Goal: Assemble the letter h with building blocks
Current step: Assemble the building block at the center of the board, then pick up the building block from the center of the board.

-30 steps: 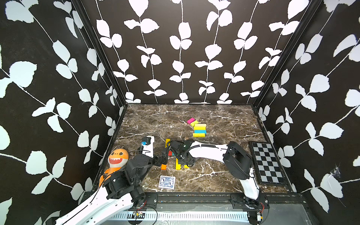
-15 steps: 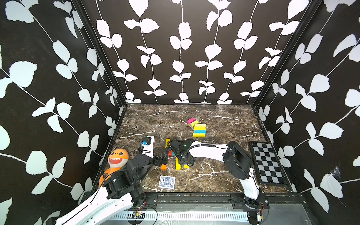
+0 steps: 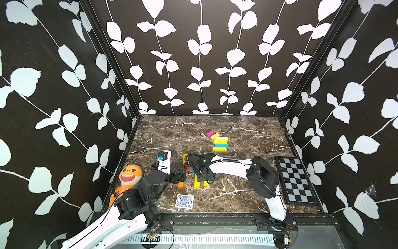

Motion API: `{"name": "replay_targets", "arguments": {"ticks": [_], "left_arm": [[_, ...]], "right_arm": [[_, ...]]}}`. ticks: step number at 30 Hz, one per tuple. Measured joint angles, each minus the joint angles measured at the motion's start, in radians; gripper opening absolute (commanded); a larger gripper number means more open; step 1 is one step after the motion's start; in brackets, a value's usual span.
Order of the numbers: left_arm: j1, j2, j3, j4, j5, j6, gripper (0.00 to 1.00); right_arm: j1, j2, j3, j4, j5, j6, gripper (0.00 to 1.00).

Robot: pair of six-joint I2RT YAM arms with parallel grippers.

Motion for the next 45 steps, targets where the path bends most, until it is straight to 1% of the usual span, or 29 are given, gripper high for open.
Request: {"name": "replay_targets", "arguments": {"ticks": [9,12,17,21,23,25,27,31,38,41,43,45], "left_arm": [[0.0,0.018,0.0,0.0,0.0,0.0,0.99],[0.0,0.02,0.0,0.0,0.0,0.0,0.99],[0.0,0.019,0.0,0.001,0.006,0.0,0.99],[0.0,0.017,-0.013,0.011,0.024,-0.001,0.99],[0.0,0.017,-0.028,0.015,0.037,-0.003,0.99],[0.0,0.019,-0.044,0.023,0.053,-0.007,0.99],[0.0,0.023,-0.058,0.027,0.071,-0.012,0.99],[0.0,0.047,-0.082,0.044,0.099,-0.024,0.99],[0.0,0.115,-0.088,0.055,0.122,-0.037,0.99],[0.0,0.135,-0.088,0.056,0.124,-0.042,0.99],[0.0,0.145,-0.089,0.059,0.126,-0.045,0.99],[0.0,0.155,-0.089,0.068,0.127,-0.045,0.99]], "right_arm": [[0.0,-0.037,0.0,0.0,0.025,-0.022,0.65],[0.0,-0.082,0.0,0.0,0.034,-0.032,0.65],[-0.006,-0.203,-0.001,0.005,0.069,-0.082,0.65],[-0.063,-0.342,-0.064,0.087,0.077,-0.155,0.65],[-0.115,-0.394,-0.113,0.148,0.066,-0.194,0.66],[-0.179,-0.412,-0.146,0.209,0.029,-0.236,0.66],[-0.235,-0.384,-0.138,0.233,-0.013,-0.27,0.66],[-0.336,-0.242,-0.057,0.241,-0.098,-0.339,0.68],[-0.479,-0.076,0.012,0.244,-0.158,-0.33,0.69],[-0.517,-0.049,0.025,0.244,-0.161,-0.332,0.72],[-0.521,-0.048,0.024,0.24,-0.153,-0.336,0.77],[-0.516,-0.049,0.02,0.248,-0.144,-0.344,0.79]]}}
